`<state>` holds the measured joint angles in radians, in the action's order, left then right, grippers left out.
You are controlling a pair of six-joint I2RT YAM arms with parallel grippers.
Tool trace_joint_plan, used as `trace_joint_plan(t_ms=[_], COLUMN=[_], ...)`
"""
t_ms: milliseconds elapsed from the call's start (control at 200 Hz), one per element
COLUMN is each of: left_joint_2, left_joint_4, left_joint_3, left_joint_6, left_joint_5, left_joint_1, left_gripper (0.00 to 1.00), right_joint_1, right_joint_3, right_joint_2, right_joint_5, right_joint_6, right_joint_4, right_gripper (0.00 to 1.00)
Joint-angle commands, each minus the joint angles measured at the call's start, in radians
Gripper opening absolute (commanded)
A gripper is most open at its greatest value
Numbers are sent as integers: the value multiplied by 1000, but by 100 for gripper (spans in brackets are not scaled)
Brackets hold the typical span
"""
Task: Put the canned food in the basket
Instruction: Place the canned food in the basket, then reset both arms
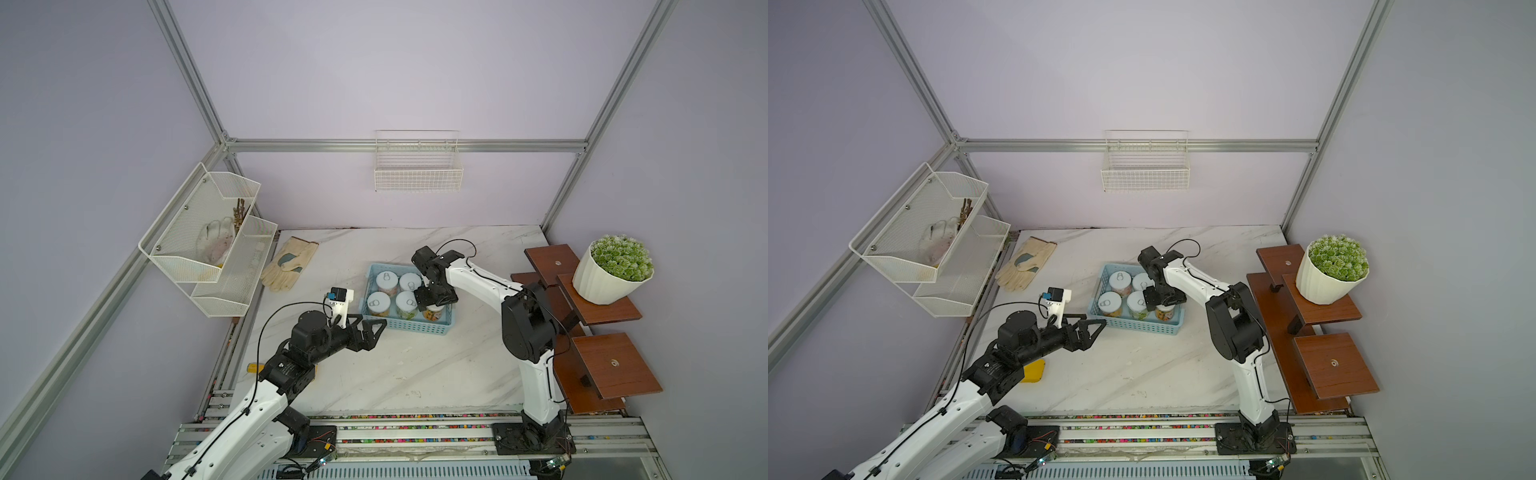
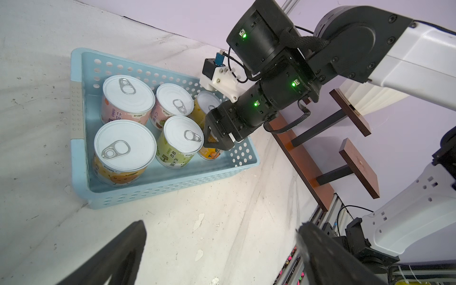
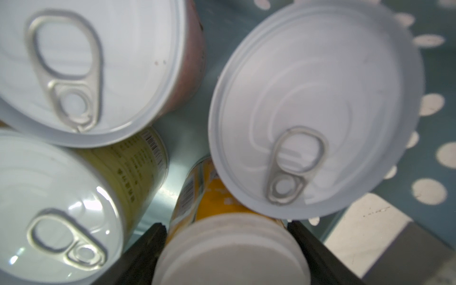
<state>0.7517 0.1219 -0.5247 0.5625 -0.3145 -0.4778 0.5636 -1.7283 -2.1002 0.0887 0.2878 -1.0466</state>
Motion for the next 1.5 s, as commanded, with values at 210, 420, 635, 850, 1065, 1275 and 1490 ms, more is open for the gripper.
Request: trace_joint_plan(t_ms=[210, 420, 635, 850, 1065, 1275, 1490], left_joint_2=[3, 52, 138, 178, 174, 167, 213], left_joint_4=[0, 53, 95, 90, 54, -37, -157], left_joint_3=[-12, -84, -166, -192, -172, -130, -93], left_joint_6=[-10, -58, -82, -97, -121, -151, -261], left_joint_5=[4, 73, 137, 184, 284, 383, 352], left_joint_1=[8, 8, 8, 8, 8, 8, 9], left_gripper=[100, 100, 100, 100, 100, 100, 100], right_joint_1=[-4, -4, -4, -5, -4, -5, -4], right_joint_3=[-5, 9, 91, 326, 626, 829, 1039], right_joint_2=[52, 152, 291, 540, 817, 948, 1045], right_joint_5=[8, -24, -44, -101, -94, -57, 68], right_joint_6=[4, -3, -4, -27, -29, -42, -8], right_joint_4=[-22, -32, -10, 165, 446, 669, 944], right_gripper=[83, 86, 88, 88, 91, 93, 95])
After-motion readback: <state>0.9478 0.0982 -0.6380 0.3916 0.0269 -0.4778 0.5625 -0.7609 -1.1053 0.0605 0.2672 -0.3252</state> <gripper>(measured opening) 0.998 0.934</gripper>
